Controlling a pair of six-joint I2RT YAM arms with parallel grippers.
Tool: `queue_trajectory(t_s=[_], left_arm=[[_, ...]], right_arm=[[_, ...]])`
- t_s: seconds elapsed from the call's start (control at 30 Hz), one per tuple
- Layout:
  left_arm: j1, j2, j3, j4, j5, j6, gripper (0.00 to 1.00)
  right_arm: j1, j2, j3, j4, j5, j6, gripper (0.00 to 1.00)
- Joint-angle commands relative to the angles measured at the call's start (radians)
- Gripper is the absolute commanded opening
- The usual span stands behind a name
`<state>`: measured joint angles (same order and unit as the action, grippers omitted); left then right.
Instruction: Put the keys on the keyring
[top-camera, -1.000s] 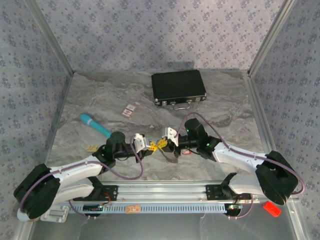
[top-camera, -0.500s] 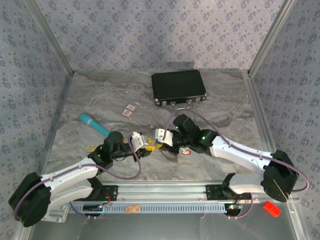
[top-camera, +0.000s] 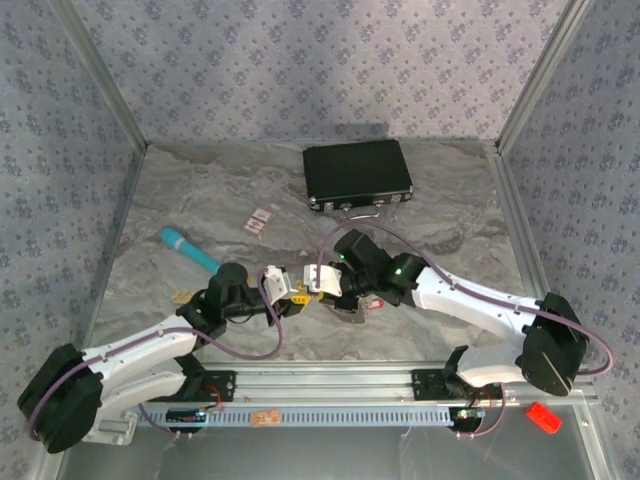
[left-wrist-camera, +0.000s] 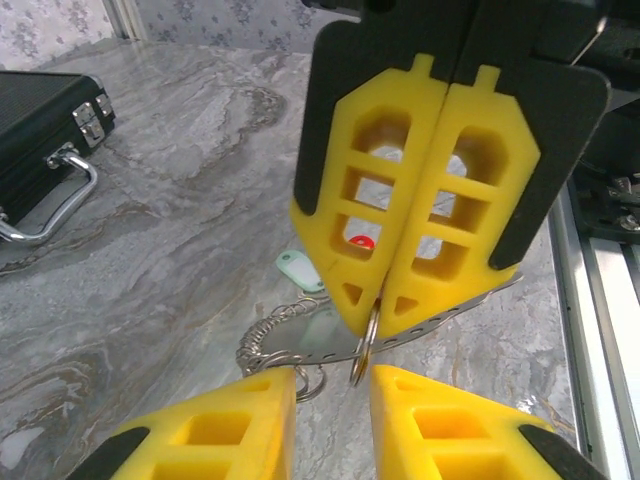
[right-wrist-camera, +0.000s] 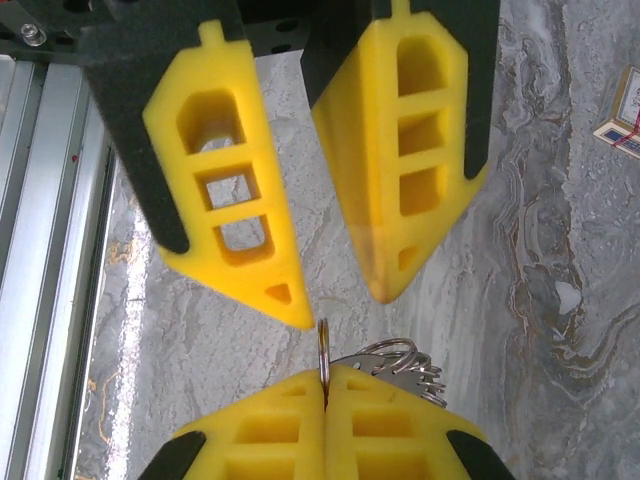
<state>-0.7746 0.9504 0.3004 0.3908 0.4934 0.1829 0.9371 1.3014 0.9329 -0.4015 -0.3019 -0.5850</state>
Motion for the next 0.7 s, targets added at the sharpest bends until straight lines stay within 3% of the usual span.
queue_trajectory(t_s=[0.0, 0.1, 0.4, 0.53, 0.67], left_arm=[[-0.004, 0.015, 0.034, 0.031, 0.062, 0.013, 0.25], [-0.004, 0.025, 0.034, 0.039, 0.073, 0.015, 0.24], [-0.004, 0.025, 0.036, 0.059, 0.085, 0.029, 0.03], [-0.004, 0.035, 0.016, 0.119, 0.094, 0.005, 0.0], [-0.004, 0.064, -0.03, 0.234, 0.093, -0.049, 0.0]], right_arm=[[0.009, 0.012, 0.043, -0.012, 0.003, -0.006, 0.0], [0.009, 0.012, 0.043, -0.004, -0.002, 0.001, 0.0], [0.001, -0.026, -0.003, 0.06, -0.048, 0.036, 0.0], [-0.064, -0.135, -0.134, 0.259, -0.151, 0.129, 0.27], [-0.16, -0.222, -0.291, 0.489, -0.264, 0.251, 0.29]])
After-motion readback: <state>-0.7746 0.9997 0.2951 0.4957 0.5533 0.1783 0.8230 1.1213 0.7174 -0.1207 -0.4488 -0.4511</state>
